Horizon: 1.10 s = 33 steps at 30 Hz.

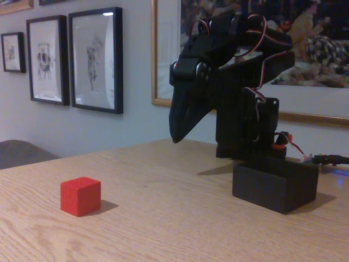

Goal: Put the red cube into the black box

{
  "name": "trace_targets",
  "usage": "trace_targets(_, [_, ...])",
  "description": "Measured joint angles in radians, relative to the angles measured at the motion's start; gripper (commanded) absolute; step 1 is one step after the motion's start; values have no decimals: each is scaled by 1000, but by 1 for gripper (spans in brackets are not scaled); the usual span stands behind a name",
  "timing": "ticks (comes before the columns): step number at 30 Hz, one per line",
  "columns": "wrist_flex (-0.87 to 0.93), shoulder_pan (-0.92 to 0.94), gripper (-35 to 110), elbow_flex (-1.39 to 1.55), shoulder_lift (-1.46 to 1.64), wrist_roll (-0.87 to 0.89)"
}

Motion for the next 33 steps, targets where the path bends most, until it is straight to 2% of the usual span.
trace_targets(3, [109, -9, 0, 63, 66, 5])
trace_targets(5, [120, -11, 0, 66, 218, 3])
trace_targets(8, [137, -11, 0, 71, 285, 3])
trace_targets(33, [132, 21, -2, 64, 281, 3])
